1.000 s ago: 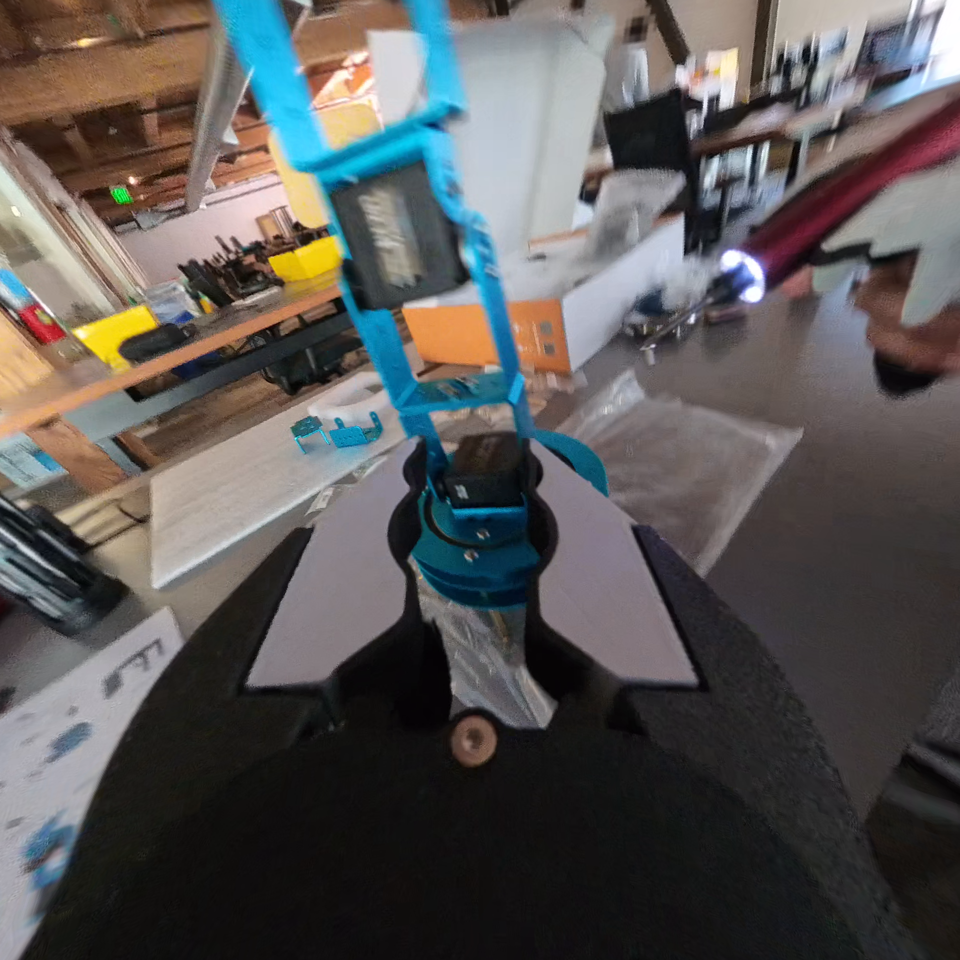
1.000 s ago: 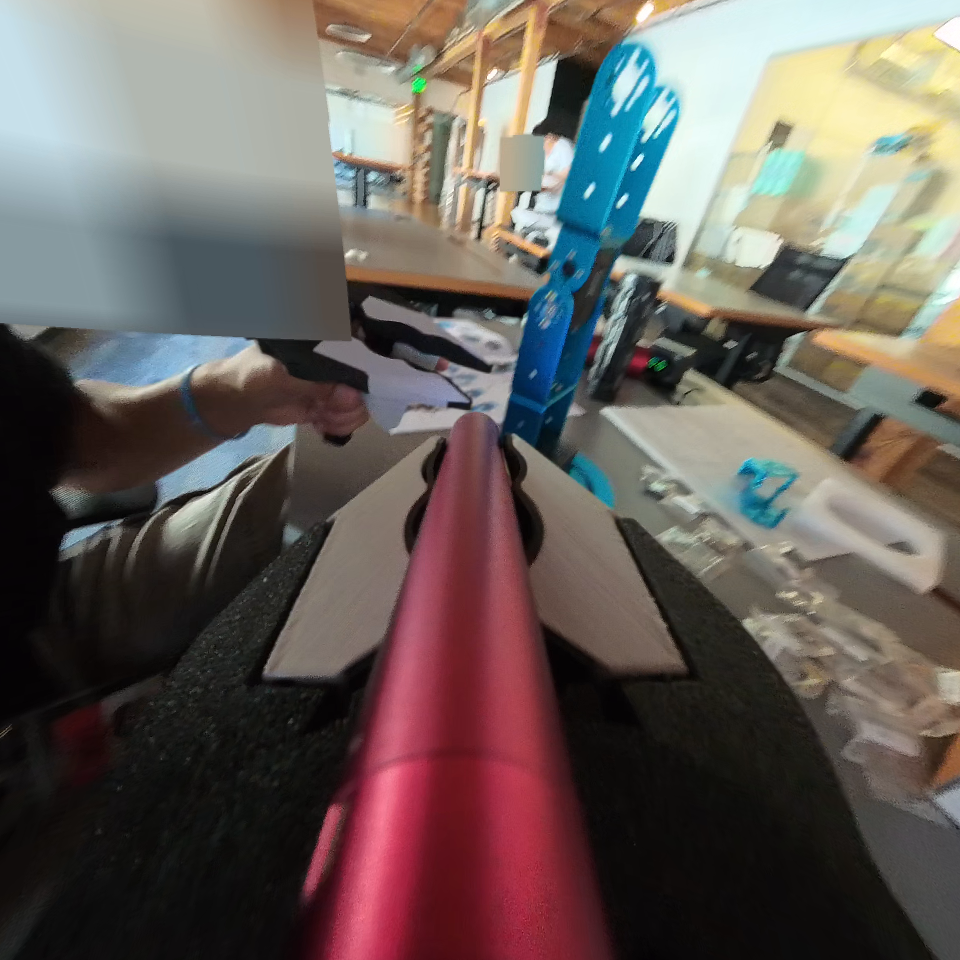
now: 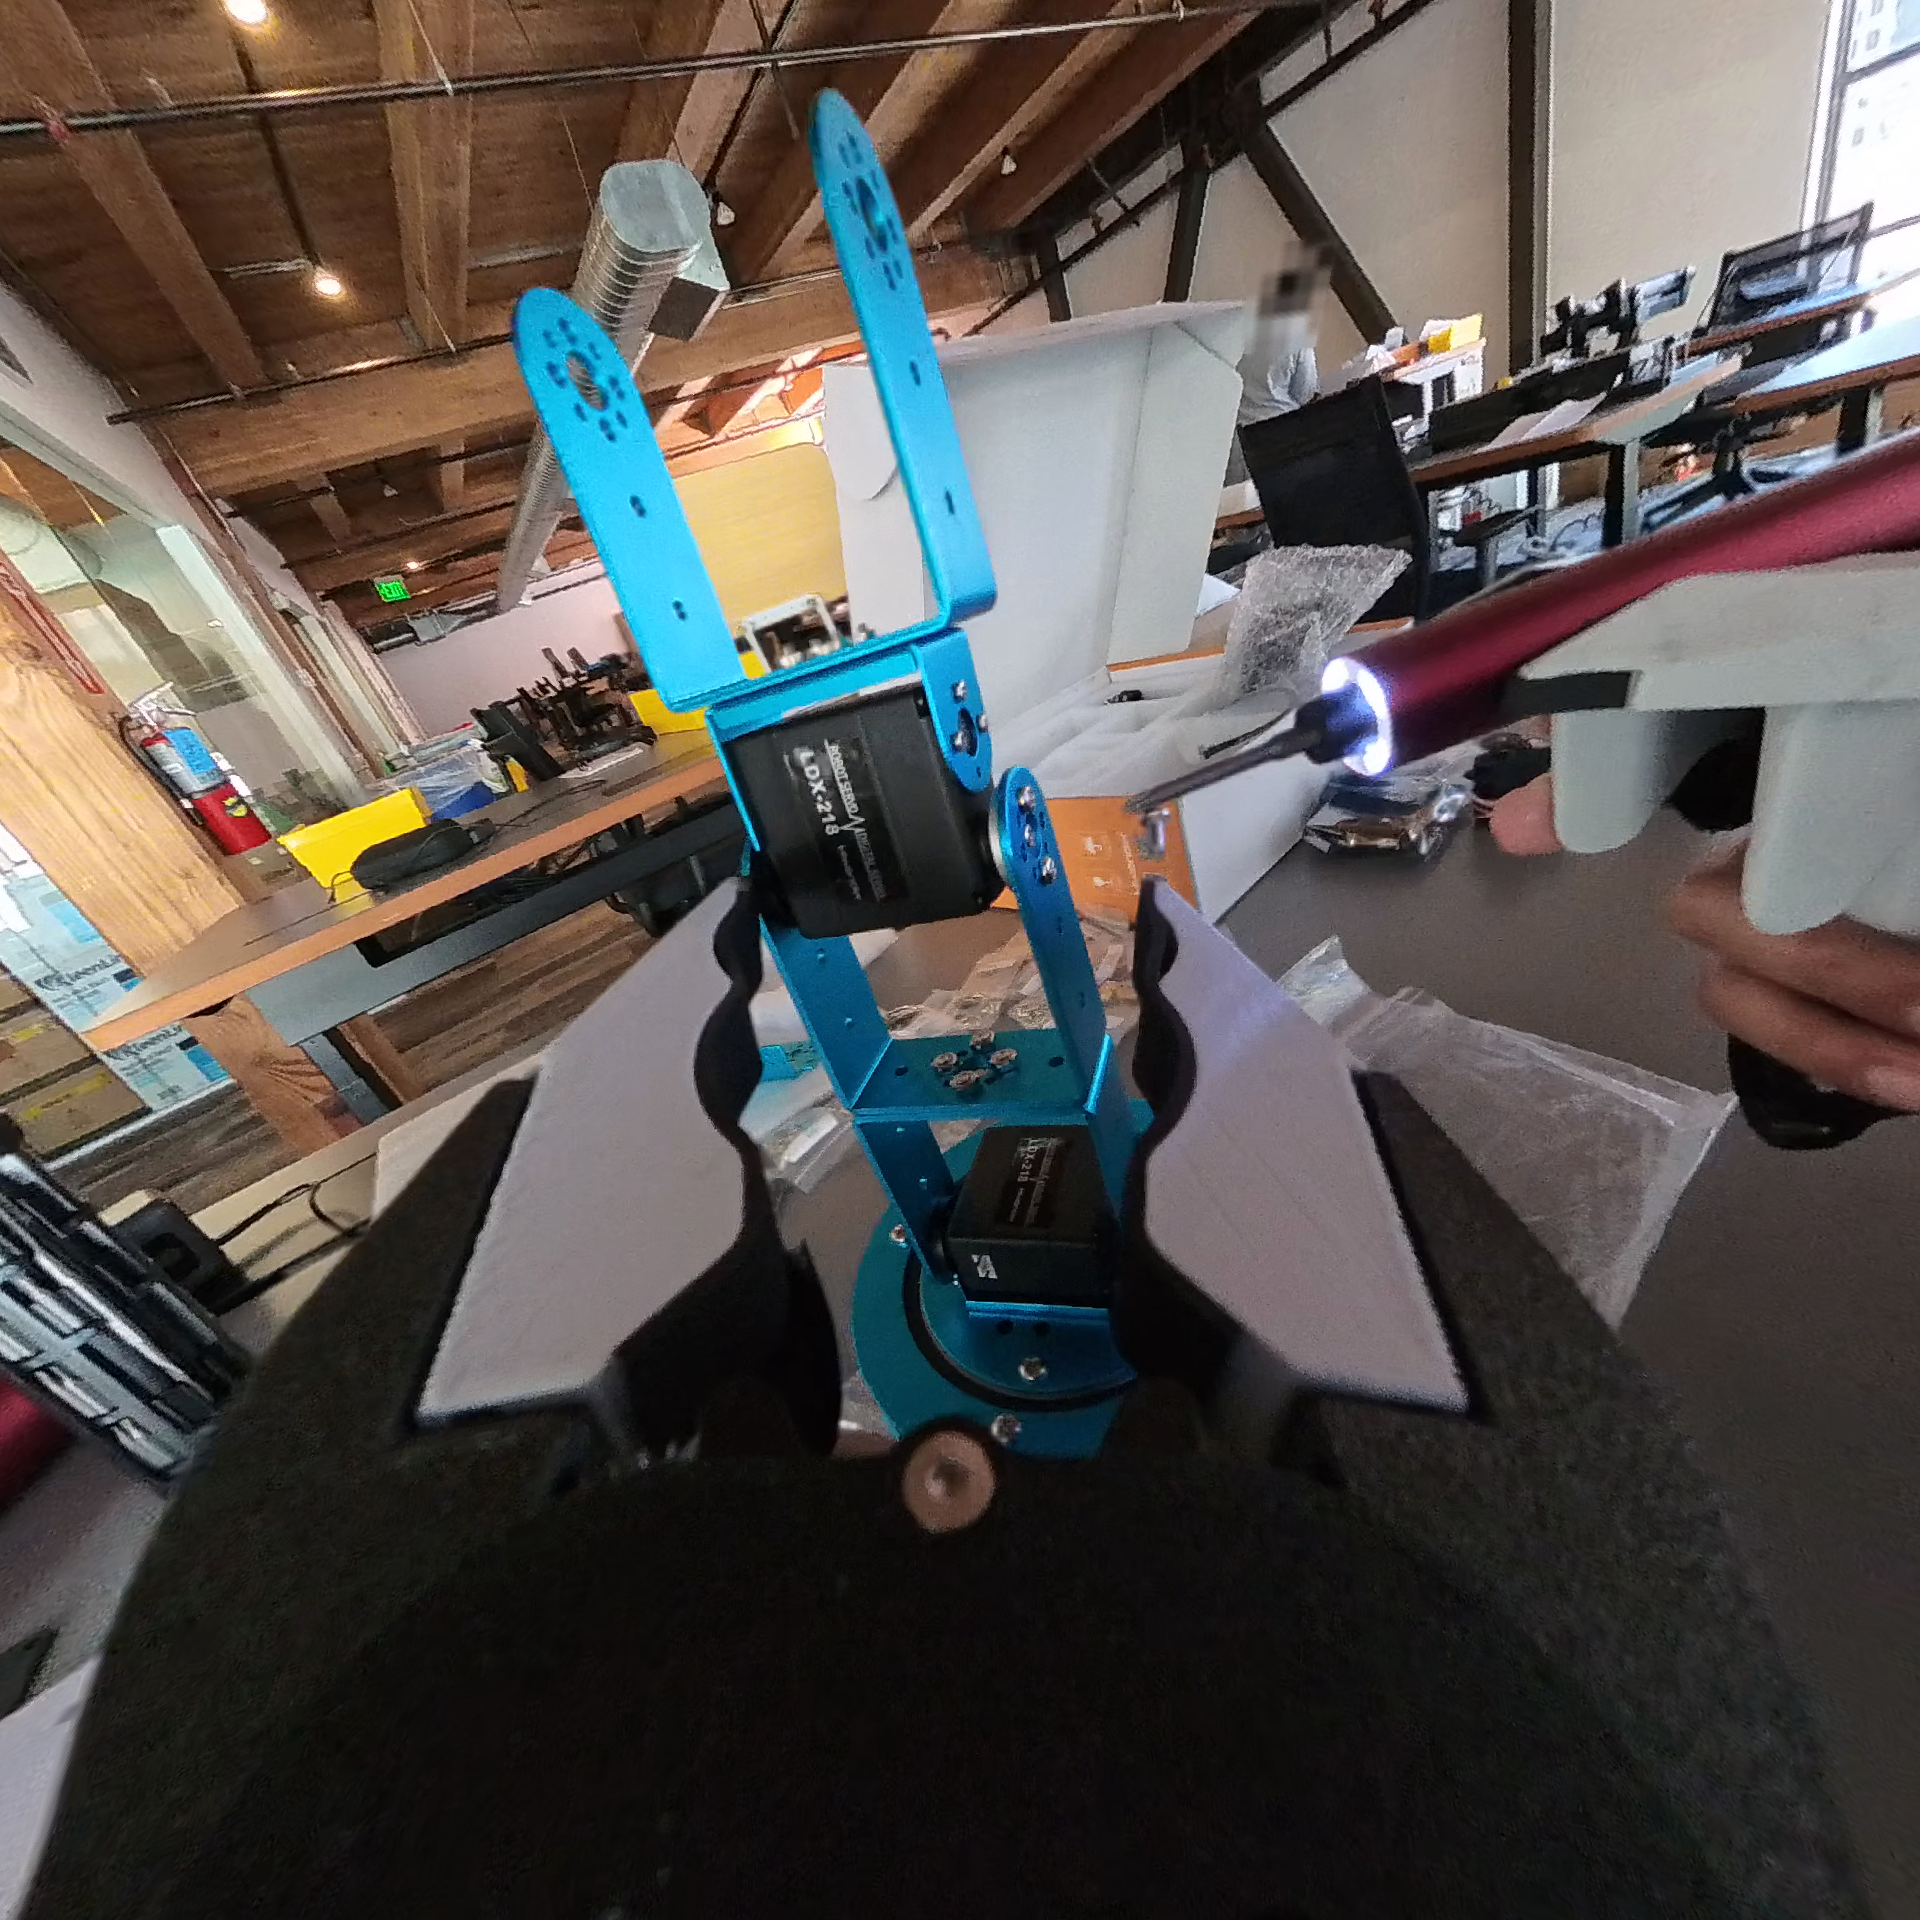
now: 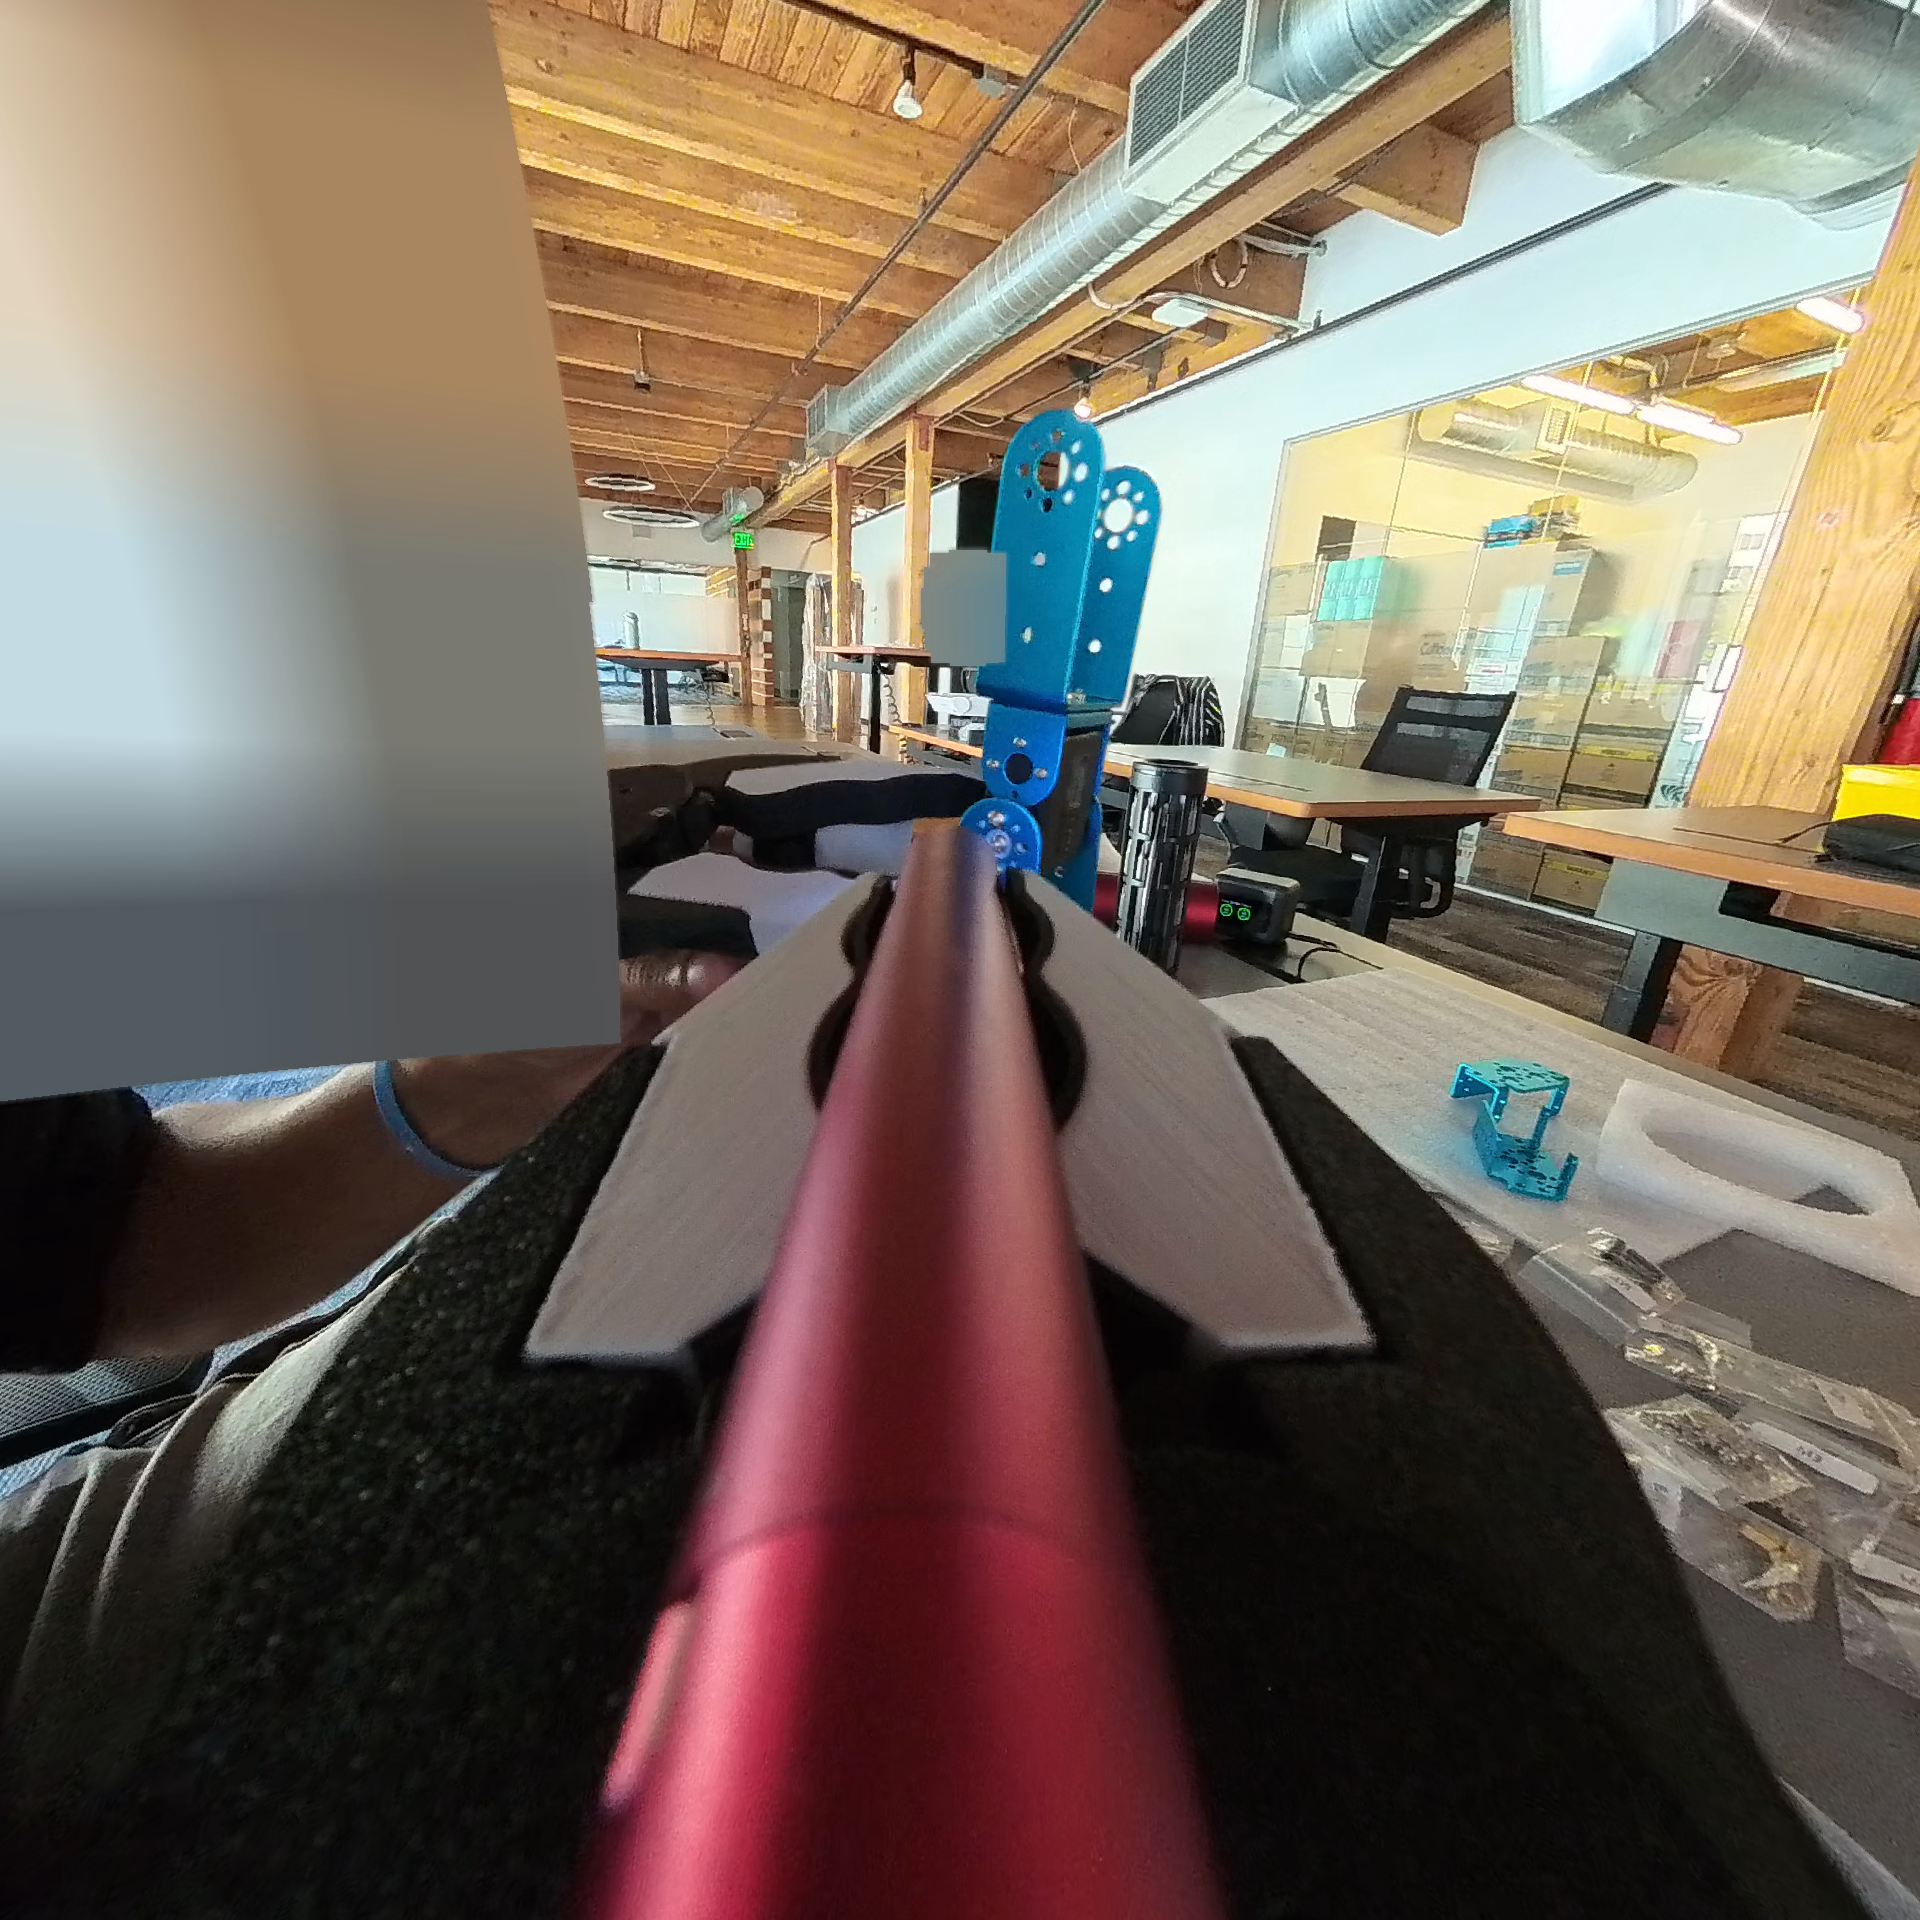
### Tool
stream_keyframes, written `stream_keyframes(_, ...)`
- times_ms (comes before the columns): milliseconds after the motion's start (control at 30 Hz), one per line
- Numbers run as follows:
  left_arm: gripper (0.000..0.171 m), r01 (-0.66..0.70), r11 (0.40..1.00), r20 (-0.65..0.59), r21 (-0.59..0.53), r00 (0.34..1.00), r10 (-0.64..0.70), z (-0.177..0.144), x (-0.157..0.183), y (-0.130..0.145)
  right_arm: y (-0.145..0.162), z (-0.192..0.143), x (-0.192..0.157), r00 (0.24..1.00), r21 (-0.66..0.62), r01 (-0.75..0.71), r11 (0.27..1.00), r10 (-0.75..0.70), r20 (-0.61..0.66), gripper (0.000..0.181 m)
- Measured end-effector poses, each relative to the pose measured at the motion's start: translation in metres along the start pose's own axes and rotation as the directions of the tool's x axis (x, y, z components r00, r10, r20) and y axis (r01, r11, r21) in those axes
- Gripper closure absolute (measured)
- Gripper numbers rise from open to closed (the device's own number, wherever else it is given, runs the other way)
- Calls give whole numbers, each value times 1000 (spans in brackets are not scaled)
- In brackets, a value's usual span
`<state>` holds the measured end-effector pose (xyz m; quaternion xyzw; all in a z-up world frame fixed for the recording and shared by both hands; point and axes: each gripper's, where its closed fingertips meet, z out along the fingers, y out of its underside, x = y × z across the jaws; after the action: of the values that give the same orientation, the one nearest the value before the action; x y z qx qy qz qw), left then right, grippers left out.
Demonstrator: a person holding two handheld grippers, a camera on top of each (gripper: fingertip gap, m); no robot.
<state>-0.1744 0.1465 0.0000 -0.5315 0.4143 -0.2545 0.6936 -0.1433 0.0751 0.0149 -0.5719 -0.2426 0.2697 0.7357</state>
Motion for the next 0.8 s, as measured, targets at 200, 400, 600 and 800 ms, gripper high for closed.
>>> stream_keyframes(200, 100, -31, 1000, 3, 1, 1000, 31, 1, 0, -4, 3, -1, 4, 1000, -8, -7, 1000, 7, -7, 160)
stream_keyframes(400, 100, -29, 1000, 15, 7, 999, 29, 0, -4, -5, 5, 2, 4, 1000, -16, -13, 1000, 13, 3, 160)
stream_keyframes(600, 101, -40, 999, 24, 0, 999, 40, -1, -7, -4, 6, 2, 3, 1000, -24, -9, 1000, 10, 3, 160)
stream_keyframes(800, 101, -63, 998, 37, 2, 997, 63, -4, -8, -4, 7, 1, 1, 1000, -32, -8, 999, 9, 10, 160)
